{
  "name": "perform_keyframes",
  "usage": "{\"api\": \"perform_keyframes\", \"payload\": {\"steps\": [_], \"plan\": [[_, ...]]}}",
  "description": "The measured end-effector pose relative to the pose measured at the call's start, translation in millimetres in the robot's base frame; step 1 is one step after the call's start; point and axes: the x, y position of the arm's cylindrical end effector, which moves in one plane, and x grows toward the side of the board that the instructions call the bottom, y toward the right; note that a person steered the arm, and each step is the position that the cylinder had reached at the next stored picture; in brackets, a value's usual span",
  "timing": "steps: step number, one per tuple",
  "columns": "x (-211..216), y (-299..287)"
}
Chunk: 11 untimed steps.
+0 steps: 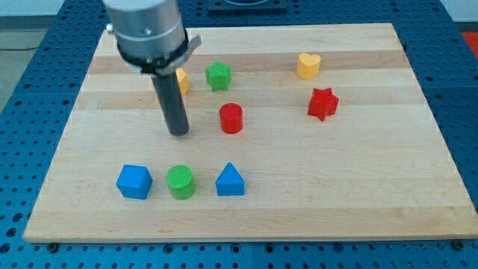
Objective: Move the green star to the right of the red circle
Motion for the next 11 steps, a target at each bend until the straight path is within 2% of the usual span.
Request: {"api": "perform_keyframes", "payload": {"steps": [2, 3, 4, 7, 9, 11], "plan": [[-91, 12], [-121, 19], [-124, 43], [-62, 91], [-32, 90], [-15, 132]]}}
